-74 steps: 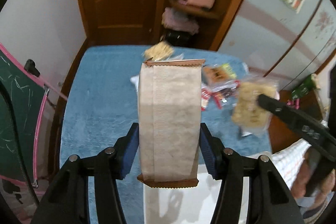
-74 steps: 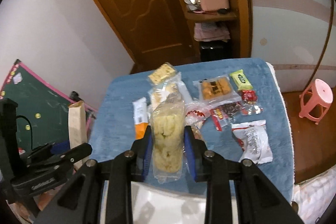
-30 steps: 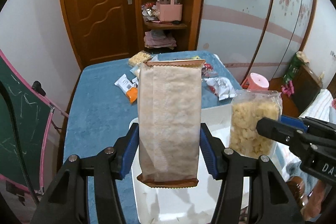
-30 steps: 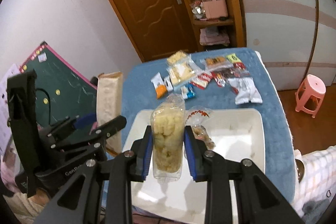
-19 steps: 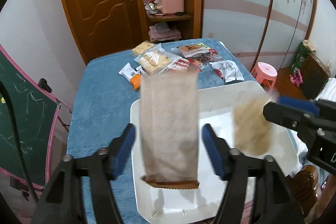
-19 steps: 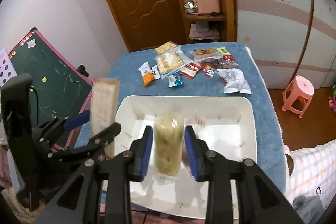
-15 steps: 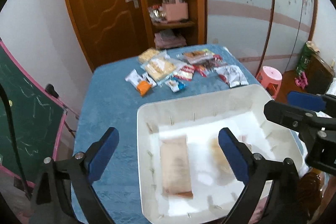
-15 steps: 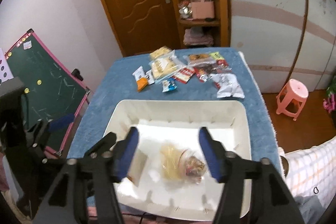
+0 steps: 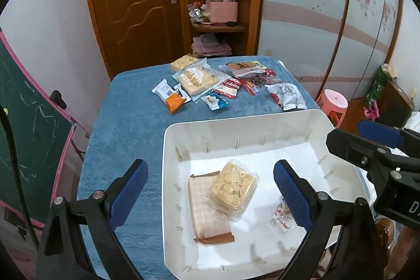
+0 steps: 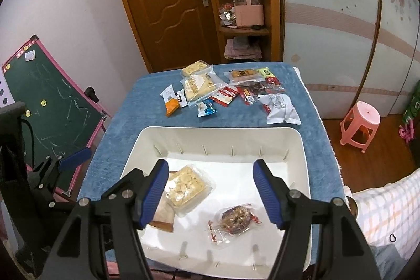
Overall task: Organize snacks
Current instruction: 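Grasp the blue wrapper with the left tool while the right tool grasps the white printed bag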
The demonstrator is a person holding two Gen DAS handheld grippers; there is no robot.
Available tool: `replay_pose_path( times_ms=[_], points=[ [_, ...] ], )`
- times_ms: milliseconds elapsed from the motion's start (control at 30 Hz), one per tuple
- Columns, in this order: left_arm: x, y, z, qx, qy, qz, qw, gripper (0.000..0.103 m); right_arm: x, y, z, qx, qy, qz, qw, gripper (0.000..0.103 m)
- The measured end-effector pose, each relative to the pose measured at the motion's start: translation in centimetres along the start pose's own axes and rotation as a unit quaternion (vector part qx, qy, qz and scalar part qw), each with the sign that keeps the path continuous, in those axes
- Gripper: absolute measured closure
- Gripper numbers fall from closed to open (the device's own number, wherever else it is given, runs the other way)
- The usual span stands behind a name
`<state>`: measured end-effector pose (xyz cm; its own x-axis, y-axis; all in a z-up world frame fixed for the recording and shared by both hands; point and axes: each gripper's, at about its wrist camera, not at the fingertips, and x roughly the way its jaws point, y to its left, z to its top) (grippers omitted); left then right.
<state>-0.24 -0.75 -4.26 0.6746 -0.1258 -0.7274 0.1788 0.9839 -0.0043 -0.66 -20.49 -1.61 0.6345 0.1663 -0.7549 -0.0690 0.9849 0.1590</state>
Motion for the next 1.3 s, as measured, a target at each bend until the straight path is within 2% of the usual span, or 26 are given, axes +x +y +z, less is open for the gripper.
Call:
replay_pose_path(
  times_ms=[500, 733, 867, 1167, 1300],
  points=[
    [2.0, 0.4, 0.4, -0.025, 0.018, 0.005, 0.9995, 0.007, 2.3, -0.7, 0.0, 0.005, 0.017, 0.004, 1.000, 0.036],
    [4.0, -0.3, 0.8, -0.021, 0.036, 0.010, 0.9991, 0.007, 4.6, -2.0, 0.2, 0.020, 0.034, 0.009, 0.999, 0.036],
    [4.7, -0.4, 1.7, -0.017, 0.035, 0.022, 0.9990, 0.007, 5.2, -3.1, 0.8, 0.031, 0.029, 0.011, 0.999, 0.036],
    [5.9, -0.9, 7.4, -0.007, 0.005, 0.052, 0.9986, 0.007, 6.1, -7.9, 3.1, 0.055, 0.015, -0.021, 0.998, 0.036],
    [7.0, -1.7, 10.9, 0.005, 0.002, 0.046, 0.9989, 0.007, 6.6, -11.4, 5.1, 0.074, 0.014, -0.030, 0.997, 0.036]
  ],
)
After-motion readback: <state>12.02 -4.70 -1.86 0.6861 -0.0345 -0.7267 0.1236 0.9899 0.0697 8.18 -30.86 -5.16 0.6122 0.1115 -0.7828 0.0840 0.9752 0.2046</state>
